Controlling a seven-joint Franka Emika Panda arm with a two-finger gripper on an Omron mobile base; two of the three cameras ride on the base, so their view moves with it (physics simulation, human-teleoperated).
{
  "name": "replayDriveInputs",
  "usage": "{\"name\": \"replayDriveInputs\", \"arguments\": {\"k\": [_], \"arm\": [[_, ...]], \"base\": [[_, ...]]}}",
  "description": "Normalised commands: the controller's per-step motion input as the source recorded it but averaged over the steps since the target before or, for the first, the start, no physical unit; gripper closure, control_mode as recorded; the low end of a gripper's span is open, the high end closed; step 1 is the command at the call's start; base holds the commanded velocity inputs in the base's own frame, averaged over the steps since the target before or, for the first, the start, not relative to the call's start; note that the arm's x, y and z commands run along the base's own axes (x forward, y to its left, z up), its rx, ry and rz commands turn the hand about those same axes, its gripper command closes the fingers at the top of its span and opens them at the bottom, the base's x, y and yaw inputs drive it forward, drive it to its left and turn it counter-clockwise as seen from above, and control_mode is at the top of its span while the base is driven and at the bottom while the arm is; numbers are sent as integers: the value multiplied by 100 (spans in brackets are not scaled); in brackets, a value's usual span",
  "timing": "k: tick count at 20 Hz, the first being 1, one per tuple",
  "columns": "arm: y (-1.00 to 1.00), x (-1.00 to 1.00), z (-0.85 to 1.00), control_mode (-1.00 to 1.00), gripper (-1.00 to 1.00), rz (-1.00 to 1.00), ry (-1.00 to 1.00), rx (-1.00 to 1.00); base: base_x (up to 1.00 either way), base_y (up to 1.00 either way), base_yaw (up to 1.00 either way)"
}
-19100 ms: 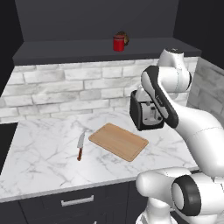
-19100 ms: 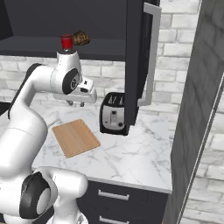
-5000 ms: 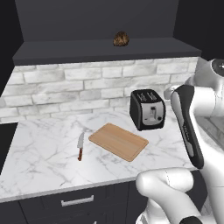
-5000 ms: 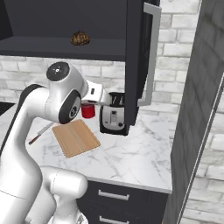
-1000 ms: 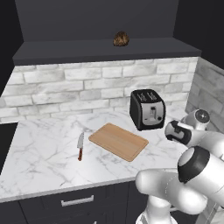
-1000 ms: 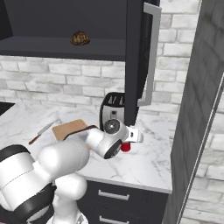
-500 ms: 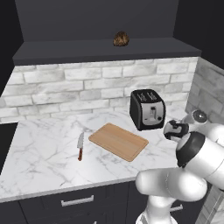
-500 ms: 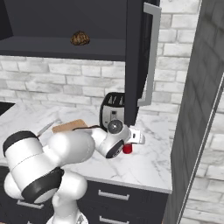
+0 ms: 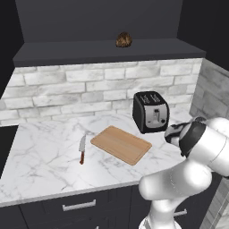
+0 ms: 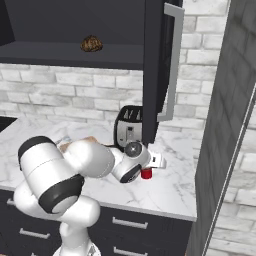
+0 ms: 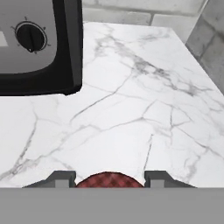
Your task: Pick the bread, place it on the cutting board, pick the jam, place it on the counter, and close the cabinet.
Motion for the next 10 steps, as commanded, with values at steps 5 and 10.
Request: {"name": "replayDriveInputs", "arguments": {"k": [5, 10], "arm": [[-3, 10, -26, -100, 100, 0, 0, 0], [-2, 10, -19, -100, 100, 0, 0, 0]], "base": [[0, 0, 0], [0, 0, 0]]}}
